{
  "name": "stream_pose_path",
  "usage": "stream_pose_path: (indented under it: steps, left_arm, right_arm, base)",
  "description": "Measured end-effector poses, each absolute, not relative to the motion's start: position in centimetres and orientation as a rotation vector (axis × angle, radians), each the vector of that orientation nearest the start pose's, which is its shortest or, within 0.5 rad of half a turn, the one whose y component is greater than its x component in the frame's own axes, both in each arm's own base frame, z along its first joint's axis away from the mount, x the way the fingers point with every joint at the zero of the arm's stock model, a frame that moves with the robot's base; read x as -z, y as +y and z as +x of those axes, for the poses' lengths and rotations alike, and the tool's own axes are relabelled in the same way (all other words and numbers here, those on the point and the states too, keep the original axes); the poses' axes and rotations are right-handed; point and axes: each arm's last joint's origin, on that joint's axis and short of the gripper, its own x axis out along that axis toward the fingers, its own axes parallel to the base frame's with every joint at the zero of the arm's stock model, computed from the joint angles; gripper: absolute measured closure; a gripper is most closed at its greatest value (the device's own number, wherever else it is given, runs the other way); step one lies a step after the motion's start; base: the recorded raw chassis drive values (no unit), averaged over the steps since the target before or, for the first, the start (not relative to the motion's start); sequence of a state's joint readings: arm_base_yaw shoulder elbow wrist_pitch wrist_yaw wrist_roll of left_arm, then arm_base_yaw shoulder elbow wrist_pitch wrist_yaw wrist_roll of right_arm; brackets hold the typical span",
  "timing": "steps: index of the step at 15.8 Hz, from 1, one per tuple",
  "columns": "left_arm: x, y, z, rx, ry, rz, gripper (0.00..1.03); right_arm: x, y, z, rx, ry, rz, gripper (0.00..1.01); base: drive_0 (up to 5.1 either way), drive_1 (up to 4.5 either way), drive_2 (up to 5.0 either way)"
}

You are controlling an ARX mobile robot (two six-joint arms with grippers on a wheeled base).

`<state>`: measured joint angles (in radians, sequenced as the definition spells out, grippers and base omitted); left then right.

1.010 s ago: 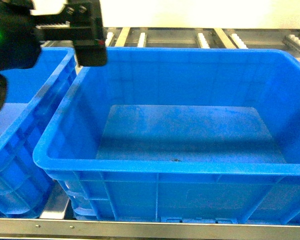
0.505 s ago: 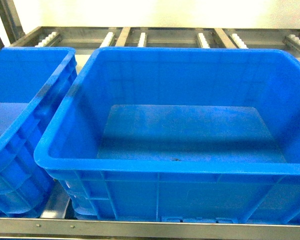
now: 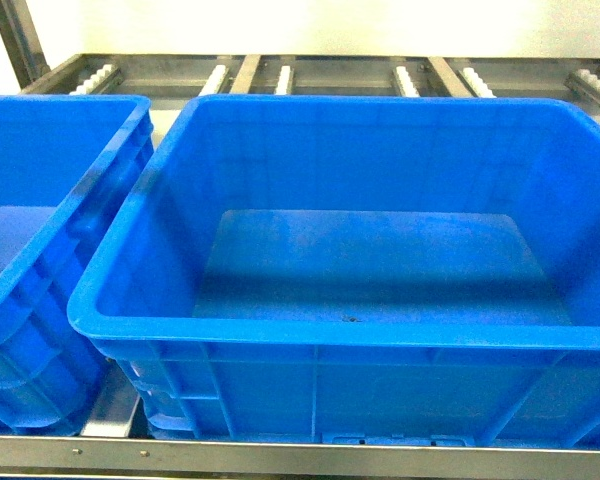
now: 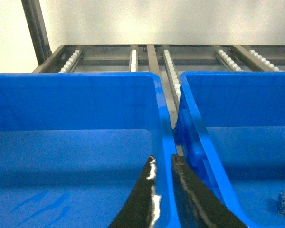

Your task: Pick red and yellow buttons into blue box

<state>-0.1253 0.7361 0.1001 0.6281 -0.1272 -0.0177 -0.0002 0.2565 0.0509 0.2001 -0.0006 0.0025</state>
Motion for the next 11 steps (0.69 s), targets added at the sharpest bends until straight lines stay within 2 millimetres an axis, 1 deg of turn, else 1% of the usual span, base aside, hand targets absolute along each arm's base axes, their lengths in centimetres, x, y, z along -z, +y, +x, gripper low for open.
stream_pose_path:
  steps: [1,3,4,5,6,7,8,11]
  left_arm:
    - [-18.0,-1.3,14.8,-0.003,0.010,-0.018,1.02]
    - [-17.6,-0.7,14.2,0.015,0.016,-0.014,1.01]
    - [-17.5,-0.1,13.9,-0.002,0.010,-0.013,1.01]
    - [-17.6,0.1,13.6,-0.021,0.004,-0.014,1.01]
    - [-17.0,-0.1,13.3,0.007,-0.015,-0.014,1.01]
    - [-16.9,0.0,13.1,0.003,-0.006,-0.013,1.01]
    - [-16.9,0.0,12.8,0.000,0.001,-0.013,1.01]
    - [-17.1,0.0,12.1,0.000,-0.009,-0.013,1.01]
  right_arm:
    - [-17.8,0.0,11.2,0.000,-0.001,0.000,0.99]
    - [-17.5,0.0,11.0,0.000,0.001,0.000,0.99]
    - [-17.0,0.0,10.9,0.000,-0.015,0.000,0.99]
    - [-17.0,0.0,10.8,0.000,-0.008,-0.001,0.99]
    - [-16.7,0.0,10.5,0.000,0.013,0.000,0.99]
    - [-16.5,0.0,9.8,0.000,0.016,-0.001,0.99]
    - [-16.8,0.0,9.7,0.000,-0.013,0.000,0.99]
    - [-16.7,0.0,9.7,0.000,-0.005,0.000,0.99]
  base:
    - [0.0,0.00,0.0]
    - [0.0,0.00,0.0]
    - [0.0,0.00,0.0]
    - [0.0,0.00,0.0]
    - [0.0,0.00,0.0]
    - [0.0,0.00,0.0]
    - [0.0,0.00,0.0]
    - [0.0,0.00,0.0]
